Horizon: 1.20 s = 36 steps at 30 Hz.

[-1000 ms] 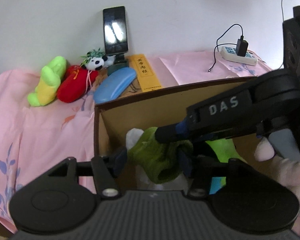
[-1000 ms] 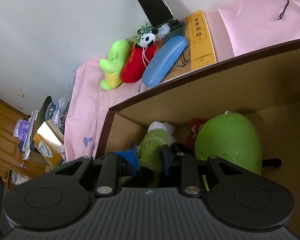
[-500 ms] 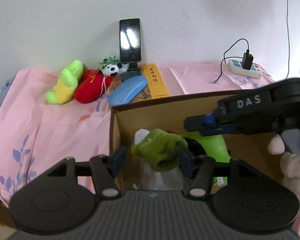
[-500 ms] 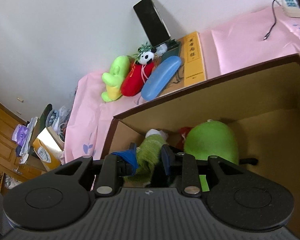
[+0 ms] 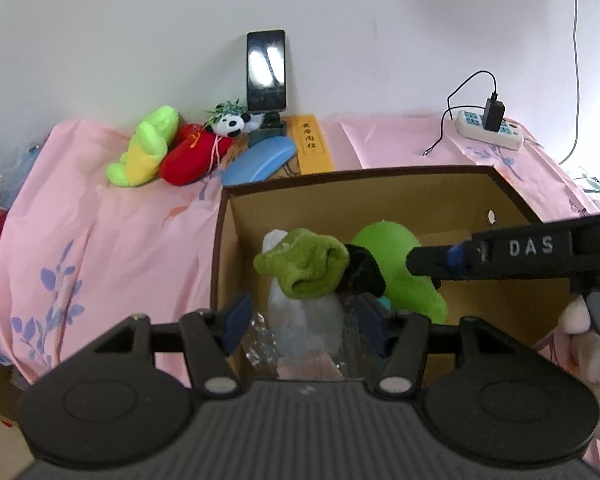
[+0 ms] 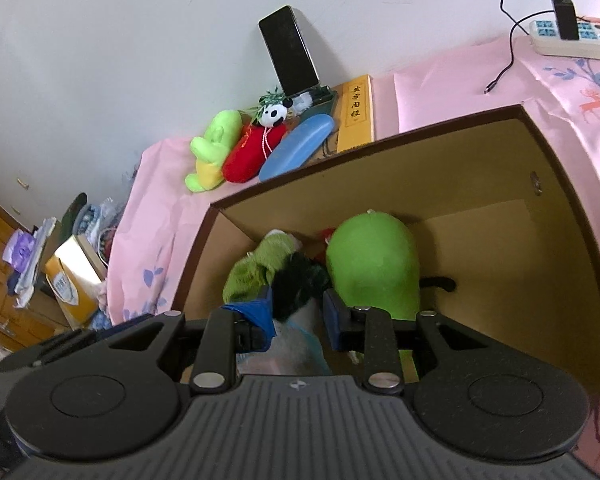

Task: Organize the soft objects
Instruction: 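Open the right gripper to release the green knit sock, then withdraw the right gripper up from the box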

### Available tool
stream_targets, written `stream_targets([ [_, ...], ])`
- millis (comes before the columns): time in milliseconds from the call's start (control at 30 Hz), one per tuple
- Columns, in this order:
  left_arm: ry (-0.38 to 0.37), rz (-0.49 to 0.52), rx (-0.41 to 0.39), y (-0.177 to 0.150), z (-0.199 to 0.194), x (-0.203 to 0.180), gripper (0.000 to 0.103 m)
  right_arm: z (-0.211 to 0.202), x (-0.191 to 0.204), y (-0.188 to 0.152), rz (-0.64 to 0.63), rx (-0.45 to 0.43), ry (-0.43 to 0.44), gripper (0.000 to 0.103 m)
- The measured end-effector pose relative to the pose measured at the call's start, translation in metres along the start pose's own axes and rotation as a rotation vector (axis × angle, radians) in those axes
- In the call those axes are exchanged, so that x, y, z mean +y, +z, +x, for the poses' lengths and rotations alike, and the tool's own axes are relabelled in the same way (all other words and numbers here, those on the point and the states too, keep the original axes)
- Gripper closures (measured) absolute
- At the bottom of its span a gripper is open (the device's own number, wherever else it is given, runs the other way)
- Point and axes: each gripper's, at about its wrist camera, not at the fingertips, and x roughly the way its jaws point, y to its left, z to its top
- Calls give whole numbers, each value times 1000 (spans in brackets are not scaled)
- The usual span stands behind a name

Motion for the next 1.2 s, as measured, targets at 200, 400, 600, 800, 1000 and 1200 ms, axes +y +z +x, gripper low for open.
stream_targets([
  [200, 8, 11, 2, -10, -11, -7, 44, -11, 4, -13, -38, -5, -20, 92],
  [400, 9, 17, 2, -19, -19, -13, 44, -25, 9, -24, -68, -18, -25, 92],
  [600, -1, 17, 9, -28, -25, -19, 44, -35, 10, -37, -76, -17, -28, 92],
  [800, -11, 28, 26, -40, -29, -29, 44, -44, 6, -46, -69, -12, -37, 92],
  [1000, -48, 46, 64, -58, -29, -39, 43, -56, 4, -58, -93, -17, -39, 92],
  [1200, -147, 53, 120, -83, -26, -48, 41, -68, -8, -71, -96, -2, -48, 92],
])
